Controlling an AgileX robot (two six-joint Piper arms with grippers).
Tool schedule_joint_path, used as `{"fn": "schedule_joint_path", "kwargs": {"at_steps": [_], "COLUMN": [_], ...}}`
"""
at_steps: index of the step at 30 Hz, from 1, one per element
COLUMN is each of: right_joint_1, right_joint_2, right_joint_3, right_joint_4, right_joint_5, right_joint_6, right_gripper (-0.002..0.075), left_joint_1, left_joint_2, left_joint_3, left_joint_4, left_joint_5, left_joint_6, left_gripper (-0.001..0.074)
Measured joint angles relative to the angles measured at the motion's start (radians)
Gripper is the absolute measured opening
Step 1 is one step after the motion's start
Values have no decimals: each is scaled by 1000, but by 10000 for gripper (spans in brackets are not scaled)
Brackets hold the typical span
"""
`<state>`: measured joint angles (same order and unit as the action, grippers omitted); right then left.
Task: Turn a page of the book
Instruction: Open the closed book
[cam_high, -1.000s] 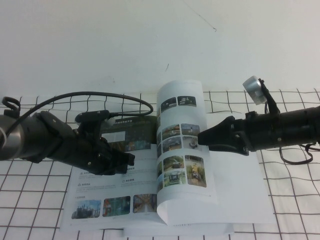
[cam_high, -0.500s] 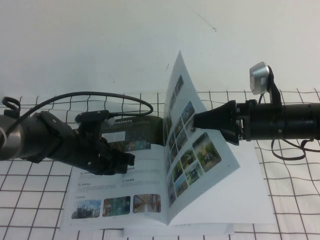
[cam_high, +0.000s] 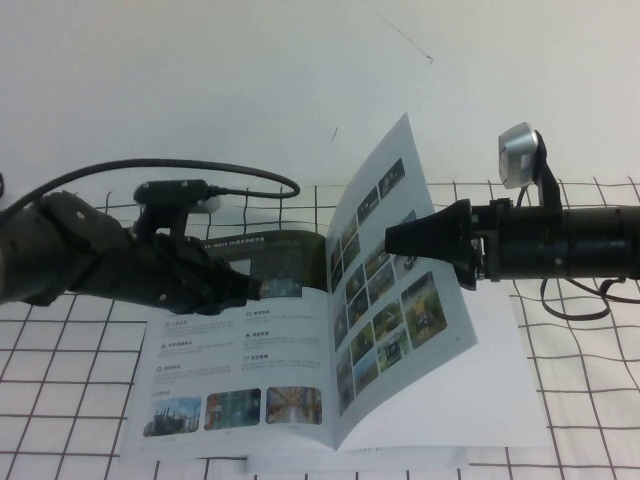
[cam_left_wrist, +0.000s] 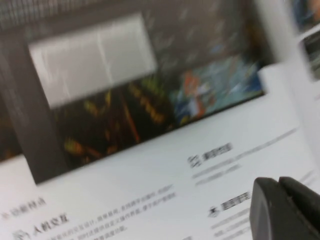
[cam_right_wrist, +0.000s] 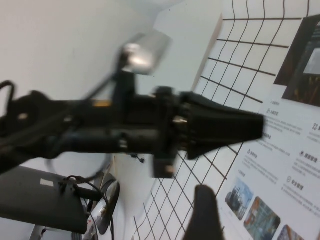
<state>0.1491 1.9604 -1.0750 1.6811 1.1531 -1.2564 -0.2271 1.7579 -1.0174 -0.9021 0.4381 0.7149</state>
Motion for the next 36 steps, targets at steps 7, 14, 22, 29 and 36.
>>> {"fn": "schedule_joint_path", "kwargs": {"at_steps": [7,14,22,29,36], "right_joint_1": [40,141,157,157,157], "right_joint_2": [0,0,0,0,0], "right_joint_3": [-43,-142,-180,-182,-182], "right_joint_4": [1,1,1,1,1], "right_joint_5": [0,4,10,4,-3], "right_joint_6": [2,4,8,8,8], "right_gripper": [503,503,503,503,503], "left_joint_1": [0,0,-10,-162,-463], "left_joint_2": [-203,-349,-389,-396,-469], "left_joint_3": [0,0,11,84,170], "left_joint_4": [121,225,233,207,255], "left_joint_5": [10,83,224,267,156], "left_joint_6": [-58,-145,-207,-212,-331], "left_gripper": [-3,-3,-3,-3,-3]}}
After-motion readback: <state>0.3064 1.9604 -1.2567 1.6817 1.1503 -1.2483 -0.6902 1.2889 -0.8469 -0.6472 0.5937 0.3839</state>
